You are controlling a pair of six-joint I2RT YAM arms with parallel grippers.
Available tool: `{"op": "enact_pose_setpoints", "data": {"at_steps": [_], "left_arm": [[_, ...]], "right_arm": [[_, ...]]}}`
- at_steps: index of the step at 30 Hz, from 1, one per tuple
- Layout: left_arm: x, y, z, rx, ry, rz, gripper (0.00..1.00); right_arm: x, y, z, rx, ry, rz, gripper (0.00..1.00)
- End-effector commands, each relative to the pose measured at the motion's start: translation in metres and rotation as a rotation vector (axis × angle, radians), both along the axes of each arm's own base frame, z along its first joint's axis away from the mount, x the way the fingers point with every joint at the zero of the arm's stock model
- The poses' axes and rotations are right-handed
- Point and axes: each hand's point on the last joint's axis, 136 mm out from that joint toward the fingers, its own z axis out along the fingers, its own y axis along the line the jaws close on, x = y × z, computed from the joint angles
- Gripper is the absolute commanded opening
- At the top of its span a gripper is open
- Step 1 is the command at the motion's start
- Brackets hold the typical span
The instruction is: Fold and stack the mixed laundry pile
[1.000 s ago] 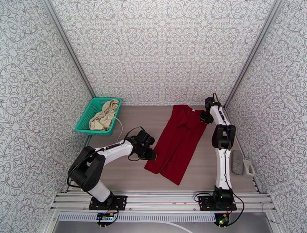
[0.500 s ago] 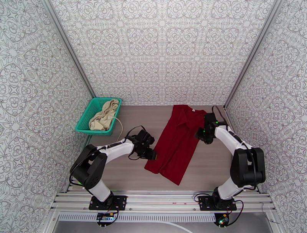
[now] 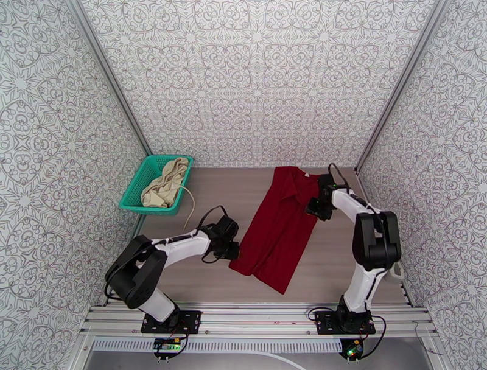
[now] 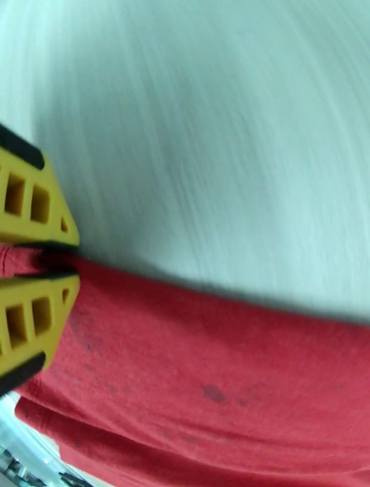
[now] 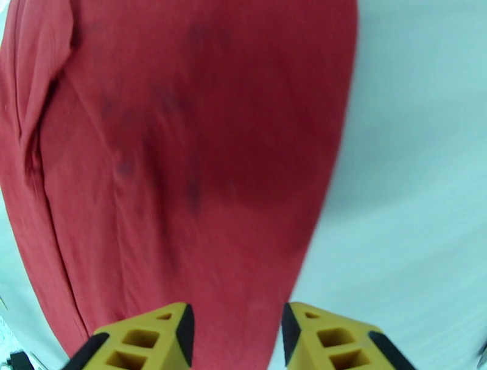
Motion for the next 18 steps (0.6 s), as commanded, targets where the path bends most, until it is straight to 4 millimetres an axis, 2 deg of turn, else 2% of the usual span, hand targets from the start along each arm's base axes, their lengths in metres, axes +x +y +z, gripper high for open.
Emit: {"op": "enact_pose_setpoints", "data": {"at_steps": [1,3,10,12,15,18], "left_arm": [[-0.067,0.015,-0.033,0.058,0.203,0.028,0.05],[-0.077,0.012,-0.033,0.038,0.209,0.036,0.0],[-0.107,-0.005,-0.027,-0.025,0.225,0.054,0.0],[-0.124,-0.012,-0.023,-0.048,0.258,0.035,0.0],[-0.142,-0.012,-0.019,-0.043,0.264,0.025,0.0],[-0.148,-0.008,-0.01,-0.046,0.258,0.022,0.01]], "right_arm": [[0.02,-0.005,-0.001,-0.039,-0.004,0.014,0.44],[0.03,-0.003,-0.004,-0.037,-0.002,0.018,0.44],[0.056,0.002,-0.017,-0.021,0.01,0.016,0.44],[0.057,0.001,-0.019,-0.026,0.018,0.011,0.44],[0.055,0.001,-0.022,-0.029,0.018,0.01,0.44],[0.047,0.004,-0.018,-0.043,0.023,0.026,0.44]]}}
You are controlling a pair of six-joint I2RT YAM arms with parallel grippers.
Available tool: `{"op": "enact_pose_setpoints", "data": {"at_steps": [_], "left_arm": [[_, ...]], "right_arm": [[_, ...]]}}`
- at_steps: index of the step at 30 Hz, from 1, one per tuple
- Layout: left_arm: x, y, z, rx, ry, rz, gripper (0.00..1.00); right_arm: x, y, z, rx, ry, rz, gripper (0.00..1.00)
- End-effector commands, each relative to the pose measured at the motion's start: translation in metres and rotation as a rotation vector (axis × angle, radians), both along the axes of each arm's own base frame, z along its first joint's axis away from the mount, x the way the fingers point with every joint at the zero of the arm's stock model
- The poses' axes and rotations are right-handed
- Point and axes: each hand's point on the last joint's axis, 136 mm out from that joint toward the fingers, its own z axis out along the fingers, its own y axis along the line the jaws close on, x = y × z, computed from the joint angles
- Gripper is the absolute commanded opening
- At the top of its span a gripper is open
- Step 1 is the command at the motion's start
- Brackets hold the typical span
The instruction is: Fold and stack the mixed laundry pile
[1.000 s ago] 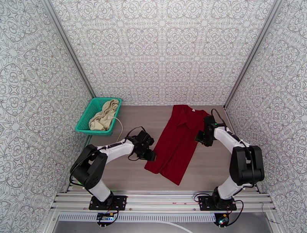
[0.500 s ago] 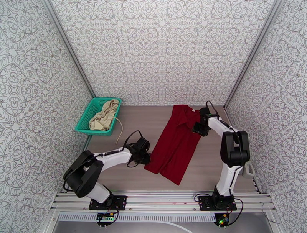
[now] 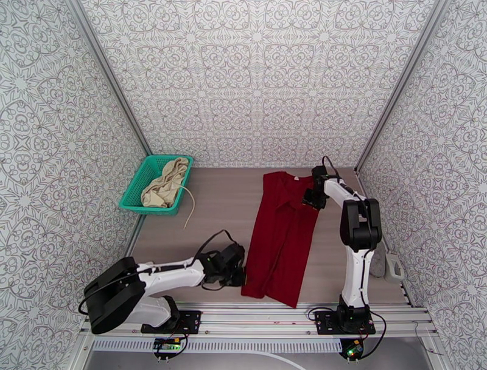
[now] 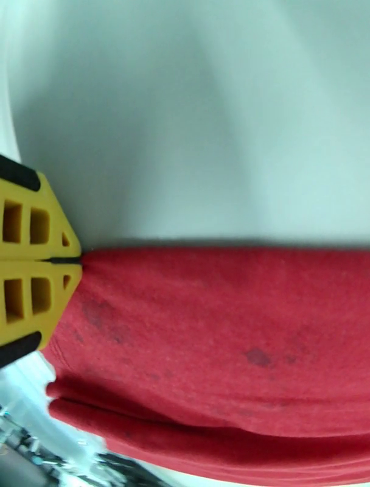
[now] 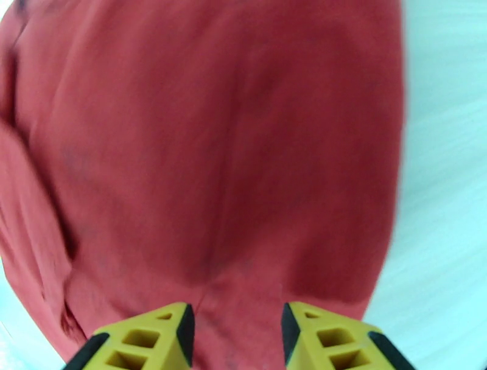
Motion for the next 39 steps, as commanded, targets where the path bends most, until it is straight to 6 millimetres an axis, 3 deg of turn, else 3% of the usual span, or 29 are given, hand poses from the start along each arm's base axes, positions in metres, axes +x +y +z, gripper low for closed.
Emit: {"op": "enact_pose_setpoints", "data": {"at_steps": [1,4,7,10,13,16,21,24,29,32,35,36,39], "left_arm": [[-0.028,0.033,-0.008,0.117,0.106,0.033,0.09],[-0.009,0.034,0.014,0.112,0.055,0.02,0.26],[0.015,0.031,0.042,0.107,-0.005,-0.008,0.42],[0.04,0.024,0.065,0.072,-0.061,-0.021,0.43],[0.074,0.012,0.081,-0.008,-0.119,-0.039,0.43],[0.116,-0.007,0.094,-0.067,-0.188,-0.082,0.36],[0.213,-0.057,0.115,-0.123,-0.383,-0.15,0.0],[0.263,-0.085,0.118,-0.15,-0.468,-0.181,0.0],[0.343,-0.101,0.094,-0.111,-0.539,-0.152,0.0],[0.381,-0.098,0.065,-0.042,-0.554,-0.119,0.0],[0.399,-0.105,0.041,0.014,-0.562,-0.154,0.0],[0.408,-0.107,0.042,0.031,-0.569,-0.155,0.0],[0.415,-0.1,0.018,0.099,-0.509,-0.147,0.0]], "right_arm": [[-0.012,0.001,0.008,-0.037,0.012,0.015,0.44],[-0.032,-0.001,0.02,-0.043,0.007,0.008,0.44],[-0.074,0.006,0.033,-0.02,0.01,0.023,0.44],[-0.12,0.019,0.038,0.013,0.006,0.043,0.45],[-0.148,0.024,0.027,0.049,0.02,0.048,0.45],[-0.143,0.013,0.026,-0.013,0.023,0.044,0.45],[-0.098,0.01,0.03,-0.017,-0.007,0.03,0.42],[-0.081,0.004,0.029,0.0,-0.022,-0.001,0.4],[-0.073,0.002,0.029,0.028,-0.027,-0.015,0.37],[-0.074,0.002,0.034,0.033,-0.035,-0.008,0.37],[-0.077,0.001,0.038,0.033,-0.038,0.003,0.37],[-0.077,0.001,0.039,0.033,-0.038,0.002,0.37],[-0.077,0.003,0.042,0.045,-0.043,0.012,0.37]]}}
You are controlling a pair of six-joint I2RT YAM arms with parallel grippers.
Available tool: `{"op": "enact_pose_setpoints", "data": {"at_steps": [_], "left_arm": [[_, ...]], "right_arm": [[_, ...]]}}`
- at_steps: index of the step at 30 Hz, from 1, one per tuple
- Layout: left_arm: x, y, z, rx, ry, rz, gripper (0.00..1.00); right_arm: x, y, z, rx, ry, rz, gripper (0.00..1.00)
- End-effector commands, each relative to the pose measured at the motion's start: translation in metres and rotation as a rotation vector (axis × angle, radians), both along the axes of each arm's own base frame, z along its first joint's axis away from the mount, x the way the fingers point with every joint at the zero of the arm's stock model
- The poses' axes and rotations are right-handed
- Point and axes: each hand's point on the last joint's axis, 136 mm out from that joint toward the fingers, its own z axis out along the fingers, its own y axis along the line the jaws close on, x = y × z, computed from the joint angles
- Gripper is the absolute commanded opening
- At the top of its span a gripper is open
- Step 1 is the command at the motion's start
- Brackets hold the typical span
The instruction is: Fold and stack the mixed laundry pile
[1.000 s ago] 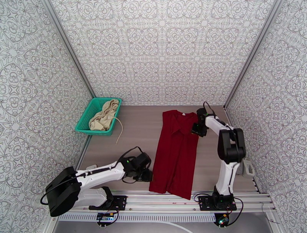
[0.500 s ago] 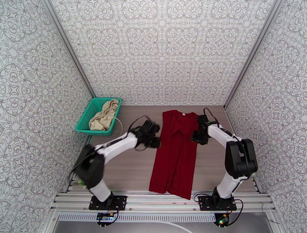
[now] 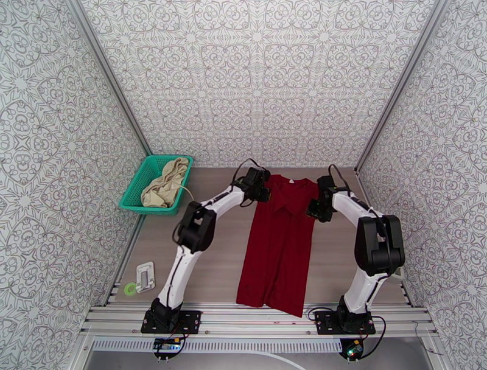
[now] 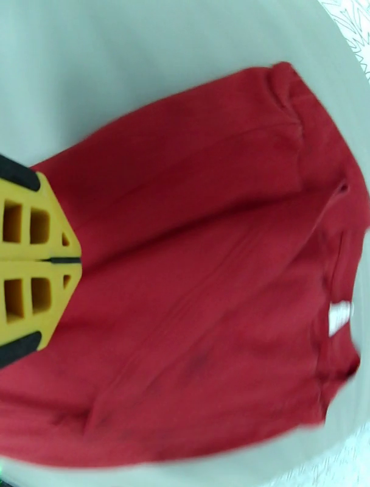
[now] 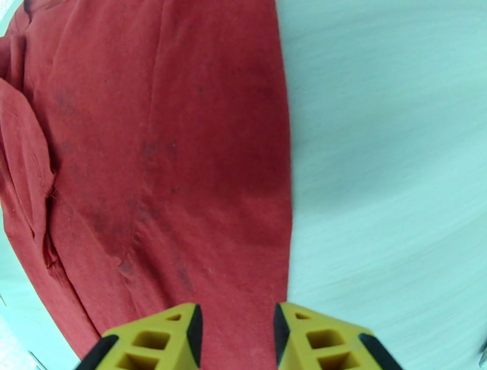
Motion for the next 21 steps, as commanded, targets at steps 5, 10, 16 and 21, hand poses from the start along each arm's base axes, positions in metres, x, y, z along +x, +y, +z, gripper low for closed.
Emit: {"op": "enact_pose_setpoints", "data": {"at_steps": [5,10,16,21], "left_arm": [[0.0,0.043,-0.036,0.167,0.131,0.087,0.0],[-0.008,0.092,-0.051,0.18,0.251,0.187,0.0],[-0.01,0.146,-0.055,0.152,0.288,0.269,0.0],[0.004,0.169,-0.05,0.086,0.294,0.29,0.0]], "right_arm": [[0.009,0.001,0.021,0.015,-0.047,0.013,0.38],[0.017,0.002,0.018,0.015,-0.039,0.018,0.38],[0.041,0.02,0.004,0.038,-0.026,0.07,0.38],[0.06,0.055,-0.009,0.048,-0.01,0.139,0.37]]}}
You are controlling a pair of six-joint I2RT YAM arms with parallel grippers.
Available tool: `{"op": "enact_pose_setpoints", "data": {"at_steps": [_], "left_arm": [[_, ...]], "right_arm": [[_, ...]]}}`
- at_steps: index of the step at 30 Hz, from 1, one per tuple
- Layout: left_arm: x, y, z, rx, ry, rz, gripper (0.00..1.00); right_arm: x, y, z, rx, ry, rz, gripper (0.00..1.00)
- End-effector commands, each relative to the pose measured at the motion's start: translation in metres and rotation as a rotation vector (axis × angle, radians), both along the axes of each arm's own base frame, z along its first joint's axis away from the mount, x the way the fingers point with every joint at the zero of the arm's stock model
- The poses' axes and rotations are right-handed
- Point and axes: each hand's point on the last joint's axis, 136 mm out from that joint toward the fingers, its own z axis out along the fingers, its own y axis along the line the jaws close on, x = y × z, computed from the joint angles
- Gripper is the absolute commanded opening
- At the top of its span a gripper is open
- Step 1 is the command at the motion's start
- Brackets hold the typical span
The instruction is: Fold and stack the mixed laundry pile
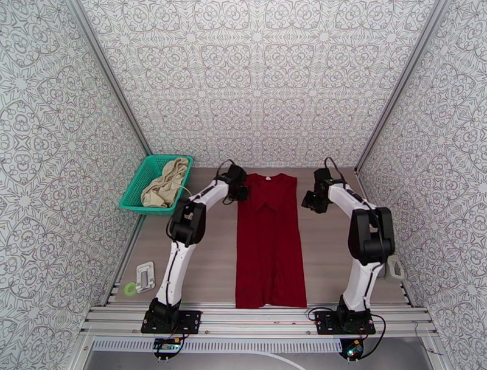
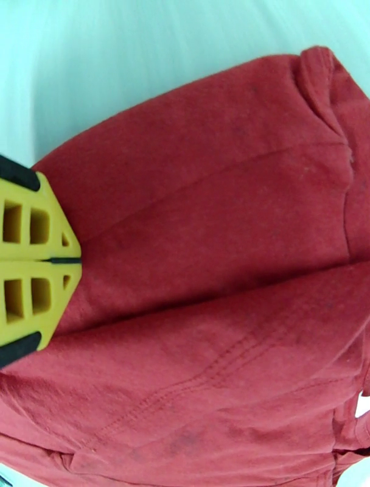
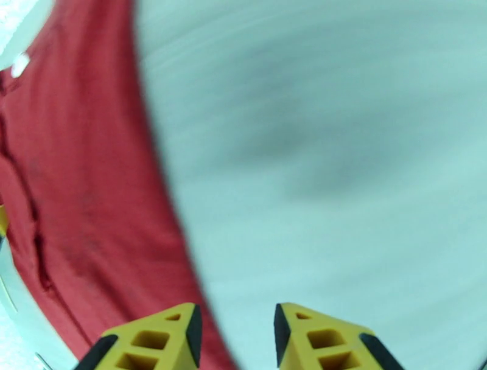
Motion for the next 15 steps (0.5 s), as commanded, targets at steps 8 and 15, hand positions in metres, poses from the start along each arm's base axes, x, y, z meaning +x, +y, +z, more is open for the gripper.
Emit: {"op": "enact_pose_setpoints", "data": {"at_steps": [8,15], "left_arm": [[0.01,0.025,-0.031,-0.046,0.09,0.02,0.0],[0.01,0.021,0.01,-0.078,0.028,-0.001,0.1]], "right_arm": [[-0.014,0.069,0.011,0.031,0.012,0.161,0.33],[-0.109,0.075,0.013,-0.006,0.069,0.247,0.34]]}}
